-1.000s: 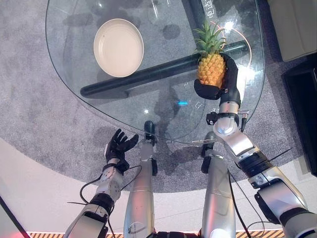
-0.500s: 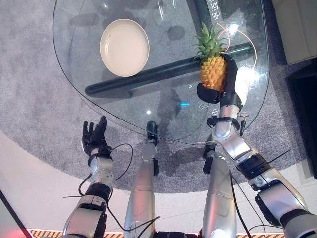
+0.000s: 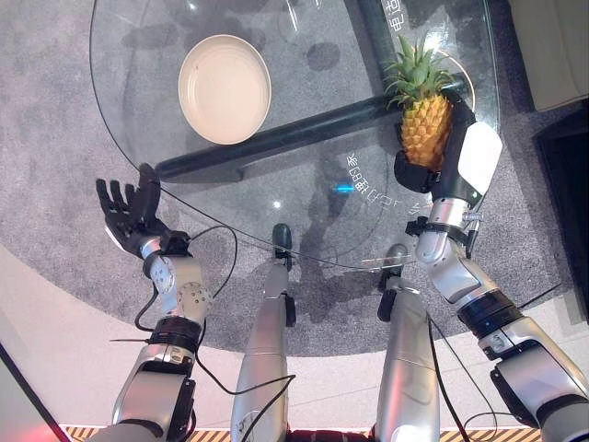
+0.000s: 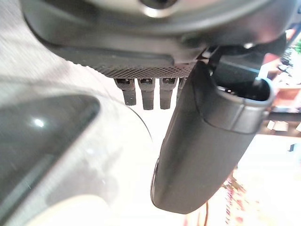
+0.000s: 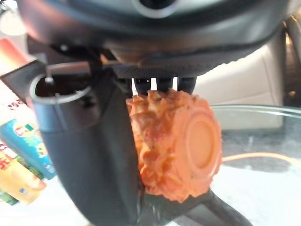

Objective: Pick up the fruit to the plate

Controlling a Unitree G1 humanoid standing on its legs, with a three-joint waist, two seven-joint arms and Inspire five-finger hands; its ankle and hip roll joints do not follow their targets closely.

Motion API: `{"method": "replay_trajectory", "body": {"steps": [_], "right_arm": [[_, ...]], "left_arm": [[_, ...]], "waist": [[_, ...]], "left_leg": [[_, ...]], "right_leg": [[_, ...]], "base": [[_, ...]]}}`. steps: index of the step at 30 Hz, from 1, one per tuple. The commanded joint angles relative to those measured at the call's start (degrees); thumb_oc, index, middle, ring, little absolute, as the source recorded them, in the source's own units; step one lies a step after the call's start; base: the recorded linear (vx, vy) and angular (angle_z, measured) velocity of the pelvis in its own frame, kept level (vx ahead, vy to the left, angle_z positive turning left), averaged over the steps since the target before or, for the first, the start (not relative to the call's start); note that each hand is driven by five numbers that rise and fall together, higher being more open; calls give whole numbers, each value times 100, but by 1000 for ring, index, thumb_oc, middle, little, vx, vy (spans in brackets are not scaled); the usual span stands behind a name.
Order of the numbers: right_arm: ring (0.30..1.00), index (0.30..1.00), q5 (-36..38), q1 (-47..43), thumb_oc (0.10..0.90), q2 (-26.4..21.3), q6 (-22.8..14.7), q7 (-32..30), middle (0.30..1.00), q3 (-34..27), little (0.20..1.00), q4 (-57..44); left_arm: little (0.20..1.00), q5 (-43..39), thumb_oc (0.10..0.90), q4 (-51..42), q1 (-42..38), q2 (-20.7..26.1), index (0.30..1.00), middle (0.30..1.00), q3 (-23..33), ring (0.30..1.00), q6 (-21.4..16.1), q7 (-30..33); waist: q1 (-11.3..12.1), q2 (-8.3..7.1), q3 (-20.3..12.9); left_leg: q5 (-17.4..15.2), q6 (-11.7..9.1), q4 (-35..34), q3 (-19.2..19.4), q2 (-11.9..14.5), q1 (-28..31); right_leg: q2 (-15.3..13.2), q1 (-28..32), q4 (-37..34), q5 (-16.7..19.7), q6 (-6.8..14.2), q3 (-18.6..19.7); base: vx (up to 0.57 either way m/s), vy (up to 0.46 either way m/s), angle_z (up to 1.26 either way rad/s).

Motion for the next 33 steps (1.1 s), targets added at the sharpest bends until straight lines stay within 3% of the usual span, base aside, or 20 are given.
{"method": "replay_trajectory", "body": {"steps": [1, 4, 13, 27, 33], "right_arm": [[300, 300, -798, -391, 100, -226, -663, -642, 300, -300, 200, -748], [300, 300, -970, -364, 100, -180, -742, -625, 300, -385, 200, -862], [300, 300, -1088, -402, 100, -126, -951, -487, 300, -567, 200, -1103], [300, 300, -1164, -713, 100, -22, -1138, -78, 300, -468, 200, -1613], [300, 300, -1135, -854, 100, 23, -1155, 108, 300, -377, 200, -1865]], "left_arm": [[900, 690, 800, -362, -341, 336, 900, 900, 269, 900, -731, -69], [900, 1137, 800, -817, -324, 175, 900, 900, 156, 900, -739, -238], [900, 1612, 800, -1736, -413, 260, 900, 900, -166, 900, -83, -751], [900, 863, 800, -2061, -959, 239, 900, 900, -748, 900, 1092, -1801], [900, 649, 800, -2129, -1110, 153, 900, 900, -929, 900, 1503, -1954]], "waist": [[-23, 91, -83], [2, 74, -83], [6, 69, -83], [-130, 33, -83], [-165, 38, -83]], "left_leg": [[-856, 88, 493, 229, -283, 174], [-881, 92, 499, 219, -283, 169], [-822, 113, 400, 242, -275, 188], [-828, 114, 306, 346, -244, 396], [-826, 117, 282, 380, -256, 456]], "right_leg": [[298, 432, -1225, 502, -69, -327], [281, 456, -1248, 521, -45, -353], [285, 511, -1378, 634, -19, -389], [281, 688, -1492, 678, 32, -335], [268, 747, -1547, 702, 36, -327]], "base": [[0, 0, 0], [0, -33, 0], [2, -5, 0], [3, 10, 0], [2, 4, -1]]}}
